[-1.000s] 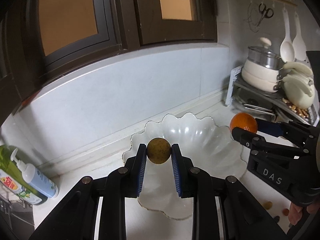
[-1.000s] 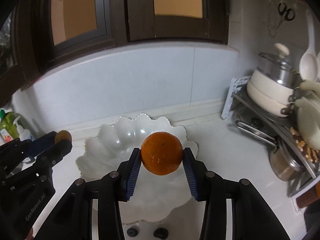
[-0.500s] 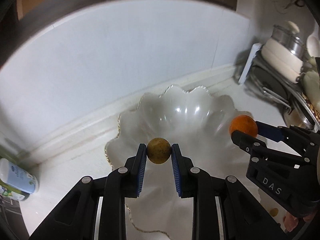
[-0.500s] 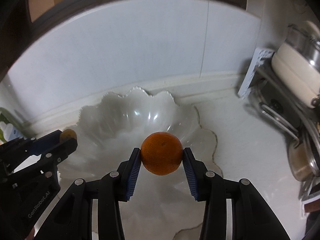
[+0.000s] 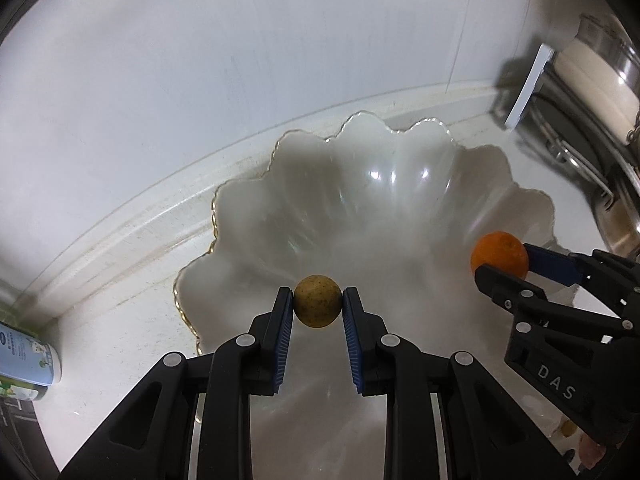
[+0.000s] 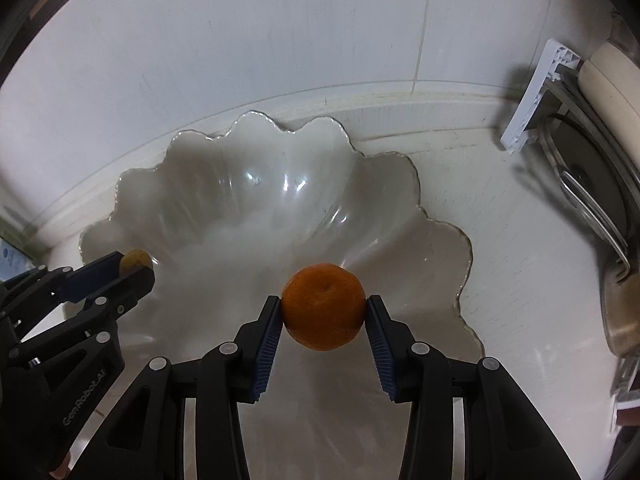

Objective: Organize fruits
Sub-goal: 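Open both grippers to drop the fruits into the white bowl, then lift both tools away from the bowl back toward the remaining fruits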

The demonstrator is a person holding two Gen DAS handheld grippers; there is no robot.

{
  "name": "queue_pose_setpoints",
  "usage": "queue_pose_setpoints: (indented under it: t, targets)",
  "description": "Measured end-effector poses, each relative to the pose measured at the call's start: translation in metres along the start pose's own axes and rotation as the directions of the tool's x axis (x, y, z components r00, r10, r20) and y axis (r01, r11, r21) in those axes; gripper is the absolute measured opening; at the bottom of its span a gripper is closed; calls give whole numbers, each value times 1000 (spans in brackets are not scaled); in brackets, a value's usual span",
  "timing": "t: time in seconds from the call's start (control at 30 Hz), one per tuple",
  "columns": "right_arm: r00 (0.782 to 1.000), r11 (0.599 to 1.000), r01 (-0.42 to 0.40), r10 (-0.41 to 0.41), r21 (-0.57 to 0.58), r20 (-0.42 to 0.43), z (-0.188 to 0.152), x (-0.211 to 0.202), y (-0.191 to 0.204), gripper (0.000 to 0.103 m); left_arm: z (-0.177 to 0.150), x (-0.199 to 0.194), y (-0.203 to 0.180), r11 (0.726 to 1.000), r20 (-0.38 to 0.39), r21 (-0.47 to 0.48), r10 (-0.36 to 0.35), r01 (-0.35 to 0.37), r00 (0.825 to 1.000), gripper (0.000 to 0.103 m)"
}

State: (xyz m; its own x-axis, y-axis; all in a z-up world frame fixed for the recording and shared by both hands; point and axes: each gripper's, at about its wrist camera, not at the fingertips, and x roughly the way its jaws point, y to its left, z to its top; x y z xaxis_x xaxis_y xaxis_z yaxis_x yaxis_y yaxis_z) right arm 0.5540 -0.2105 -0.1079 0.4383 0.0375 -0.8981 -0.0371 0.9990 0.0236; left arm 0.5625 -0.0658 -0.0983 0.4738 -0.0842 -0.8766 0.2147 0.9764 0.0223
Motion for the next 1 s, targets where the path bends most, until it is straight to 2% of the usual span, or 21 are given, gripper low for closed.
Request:
queue_pose_setpoints:
  t: [0.2,0.23,0.3,0.37,0.5,0.73,1.0]
  targets:
    - [1000,1000,-2,2,3,-29,1,8,-1,44,1,12,-1,1000,-40,8,4,-3,999,27]
    - [999,1000,-1,1,-1,-32,0,9,-1,45,1,13,-1,1000,-42,8,7,-6,999,29]
    - [999,1000,10,-11,-9,-40,1,11,0,45,3,15,-3,1000,-44,11,11,-11,999,44]
    - [999,1000,8,-8,-5,-41,-1,9,-1,47,3,12,-3,1000,-37,14,15,-14,999,51]
    - [999,999,35,-35,-5,3,-1,-6,-1,51,3,-1,1,1000,-15,-2,12,-12,1000,53]
    - [992,997,70,-68,-21,103,-10,-48,0,51,-2,-40,4,999,71,-5,40,-40,997,57]
    - [983,1000,22,-24,13,184,-28,-91,-5,51,-22,-95,-1,999,183,25,34,-39,983,65]
